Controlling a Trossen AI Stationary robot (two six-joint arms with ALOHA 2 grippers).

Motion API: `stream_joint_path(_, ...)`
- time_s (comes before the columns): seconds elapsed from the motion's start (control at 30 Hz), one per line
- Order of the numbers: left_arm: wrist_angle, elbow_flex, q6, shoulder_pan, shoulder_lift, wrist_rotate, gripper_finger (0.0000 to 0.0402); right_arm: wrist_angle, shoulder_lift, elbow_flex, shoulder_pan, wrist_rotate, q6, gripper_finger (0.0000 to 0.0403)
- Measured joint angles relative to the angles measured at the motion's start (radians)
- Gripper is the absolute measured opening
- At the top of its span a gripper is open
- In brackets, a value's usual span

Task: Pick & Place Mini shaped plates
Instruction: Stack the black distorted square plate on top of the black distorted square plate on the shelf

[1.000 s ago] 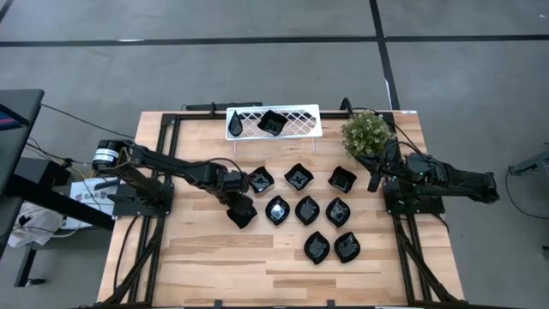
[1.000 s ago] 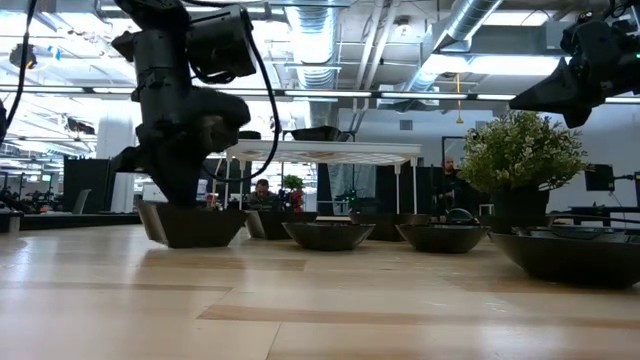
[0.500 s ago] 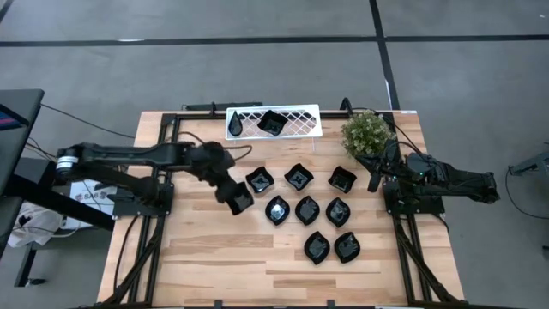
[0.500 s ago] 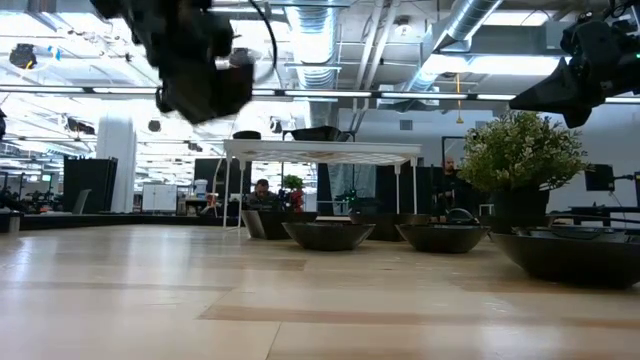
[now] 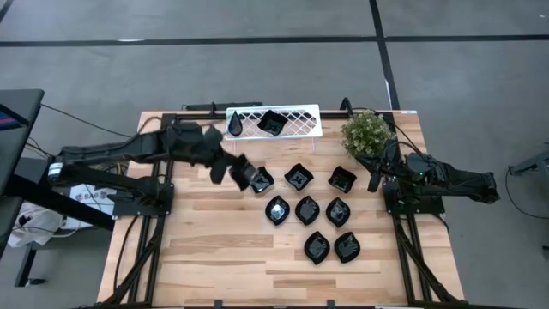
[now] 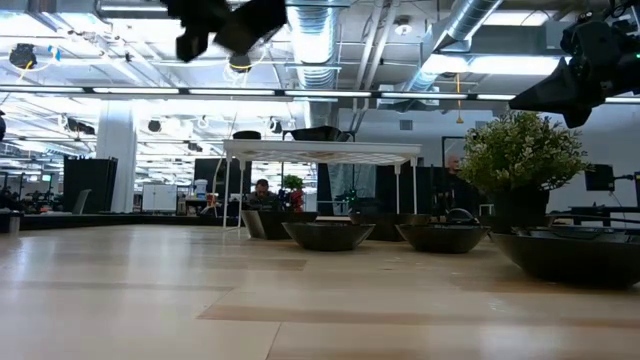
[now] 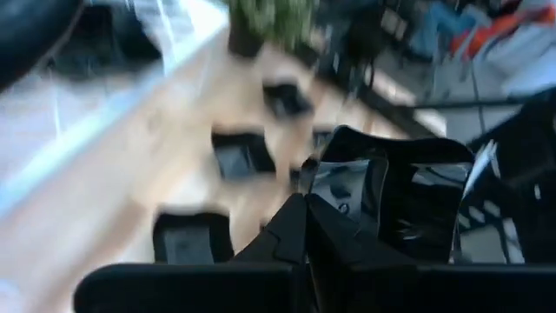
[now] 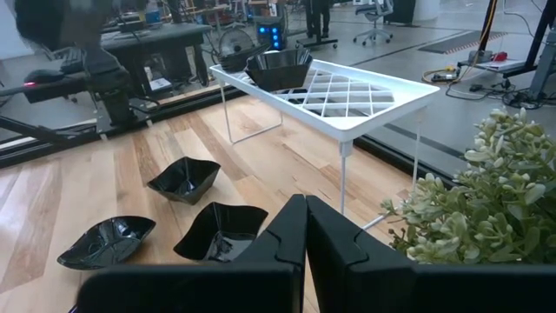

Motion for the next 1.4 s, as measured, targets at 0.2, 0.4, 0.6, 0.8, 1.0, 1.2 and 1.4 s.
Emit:
stream_joint_path(0.2, -0.007, 0.147, 0.083, 0.082, 0.03, -0.036, 0.0004, 0.0, 0.0, 0.0, 0.0, 0.0, 0.0, 0.0001)
stream_joint_path(0.4, -0.007, 0.256, 0.12, 0.147, 0.1, -0.033, 0.0004, 0.0, 0.0, 0.0, 0.0, 0.0, 0.0, 0.0001)
stream_joint_path(0.6, -0.025, 0.379, 0.144, 0.188, 0.205, -0.033, 0.0004, 0.0, 0.0, 0.0, 0.0, 0.0, 0.0, 0.0001)
stream_joint_path(0.8, -0.043, 0.537, 0.191, 0.221, 0.314, -0.032, 0.0004, 0.0, 0.0, 0.0, 0.0, 0.0, 0.0, 0.0001)
stream_joint_path(1.0, -0.13, 0.674, 0.216, 0.275, 0.416, -0.033, 0.0004, 0.0, 0.0, 0.0, 0.0, 0.0, 0.0, 0.0001)
stream_joint_path(1.2, -0.193, 0.736, 0.208, 0.332, 0.506, -0.033, 0.0004, 0.0, 0.0, 0.0, 0.0, 0.0, 0.0, 0.0001)
stream_joint_path(1.4, -0.199, 0.741, 0.159, 0.388, 0.575, -0.018, 0.0004, 0.0, 0.0, 0.0, 0.0, 0.0, 0.0, 0.0001)
